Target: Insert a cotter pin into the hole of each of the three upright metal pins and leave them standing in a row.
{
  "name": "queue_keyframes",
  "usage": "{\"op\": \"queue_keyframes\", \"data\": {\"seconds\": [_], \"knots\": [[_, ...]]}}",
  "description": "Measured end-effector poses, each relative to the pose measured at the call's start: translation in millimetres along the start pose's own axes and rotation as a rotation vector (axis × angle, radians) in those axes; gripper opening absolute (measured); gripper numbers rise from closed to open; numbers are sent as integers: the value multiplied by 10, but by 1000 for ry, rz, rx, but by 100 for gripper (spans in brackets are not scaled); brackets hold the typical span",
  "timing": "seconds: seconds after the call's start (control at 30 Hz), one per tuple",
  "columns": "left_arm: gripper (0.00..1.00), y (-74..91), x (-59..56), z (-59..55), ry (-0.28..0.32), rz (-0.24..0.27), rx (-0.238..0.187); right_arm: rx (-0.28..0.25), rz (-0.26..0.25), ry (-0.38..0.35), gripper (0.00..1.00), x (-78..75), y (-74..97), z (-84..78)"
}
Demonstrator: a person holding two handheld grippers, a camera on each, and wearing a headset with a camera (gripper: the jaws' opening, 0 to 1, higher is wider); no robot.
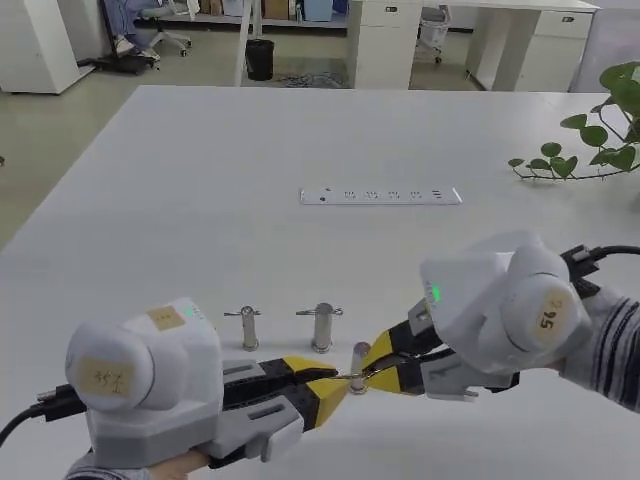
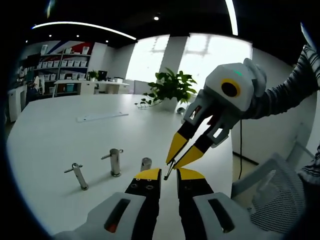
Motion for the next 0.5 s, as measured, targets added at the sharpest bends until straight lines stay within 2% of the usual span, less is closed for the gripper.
{"op": "queue_keyframes", "data": {"seconds": [0.17, 0.23, 0.5], "knots": [[18, -36, 46, 13, -9, 24, -9, 21, -12, 1, 0, -25, 9, -75], [21, -59, 83, 5, -35, 47, -11, 33, -19, -1, 0, -44, 14, -118], [23, -185, 181, -92, -92, 125, 0, 62, -40, -19, 0, -94, 37, -280]]}}
Point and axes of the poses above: the centre of the closed fingertips' face, and the gripper's own axes: y roughly backward along the fingers, x roughly to its left, z roughly out of its top, the point moved 1 cm from there along y, roughly backward along the fingers, and after that the axes turned 6 degrees about y, right-handed, at the moved point
